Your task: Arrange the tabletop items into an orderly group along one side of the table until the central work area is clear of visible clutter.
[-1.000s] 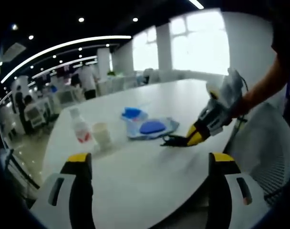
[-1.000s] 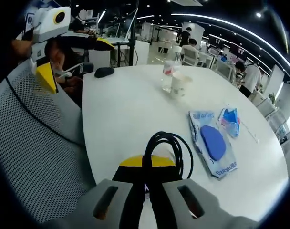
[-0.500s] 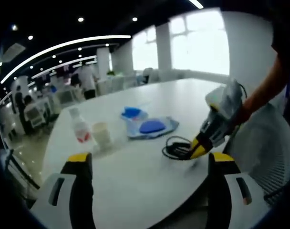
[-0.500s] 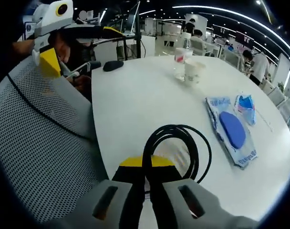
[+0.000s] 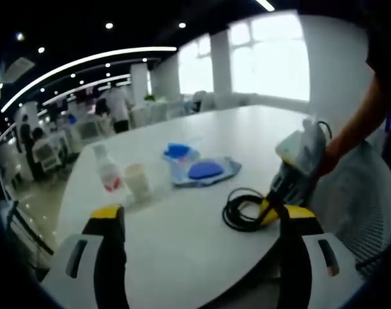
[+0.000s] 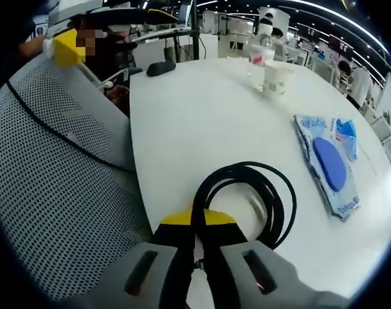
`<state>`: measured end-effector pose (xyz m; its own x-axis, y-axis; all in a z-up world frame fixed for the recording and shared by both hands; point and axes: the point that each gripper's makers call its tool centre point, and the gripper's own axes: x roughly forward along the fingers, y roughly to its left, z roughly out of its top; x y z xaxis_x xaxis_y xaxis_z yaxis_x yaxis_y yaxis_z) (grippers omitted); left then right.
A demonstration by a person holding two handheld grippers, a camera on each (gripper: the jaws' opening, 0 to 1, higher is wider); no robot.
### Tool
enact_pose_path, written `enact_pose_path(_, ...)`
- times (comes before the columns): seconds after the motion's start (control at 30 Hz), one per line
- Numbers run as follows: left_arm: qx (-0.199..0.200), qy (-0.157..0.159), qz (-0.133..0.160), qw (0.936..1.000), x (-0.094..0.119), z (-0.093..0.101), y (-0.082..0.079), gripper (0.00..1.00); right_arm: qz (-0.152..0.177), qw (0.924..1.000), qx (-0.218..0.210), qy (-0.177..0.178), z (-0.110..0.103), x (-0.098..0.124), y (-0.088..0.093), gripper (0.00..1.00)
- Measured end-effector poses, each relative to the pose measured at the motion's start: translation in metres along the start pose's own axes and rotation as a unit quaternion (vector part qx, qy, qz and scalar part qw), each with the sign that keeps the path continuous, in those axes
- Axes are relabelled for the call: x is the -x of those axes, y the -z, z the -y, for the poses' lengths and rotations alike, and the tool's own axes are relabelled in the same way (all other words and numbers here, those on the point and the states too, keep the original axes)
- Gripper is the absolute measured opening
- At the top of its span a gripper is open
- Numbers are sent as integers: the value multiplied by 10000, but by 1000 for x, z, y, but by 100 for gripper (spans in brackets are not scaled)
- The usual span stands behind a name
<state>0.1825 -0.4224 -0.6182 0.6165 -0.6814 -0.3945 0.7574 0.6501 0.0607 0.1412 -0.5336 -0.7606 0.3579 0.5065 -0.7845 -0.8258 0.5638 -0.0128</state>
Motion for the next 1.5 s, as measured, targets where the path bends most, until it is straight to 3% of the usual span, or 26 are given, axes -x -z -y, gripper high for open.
enact_pose_path(0.23, 11, 14, -17, 10000, -1, 0, 1, 98, 32, 9999, -98, -115, 1, 1, -1, 9)
enact_pose_path(0.5, 10, 27, -30, 10000, -1, 0, 1, 97, 128, 9999, 39, -6, 8, 10, -8, 17)
enact_pose_path(0.97, 15, 63, -36, 10000, -2, 2, 1, 97, 387, 9987, 257, 195, 26, 29, -32, 29)
enact_pose_path(1.5, 62, 51, -44, 10000, -2, 1, 2, 97, 679, 9955, 235, 618, 77, 46, -62, 44)
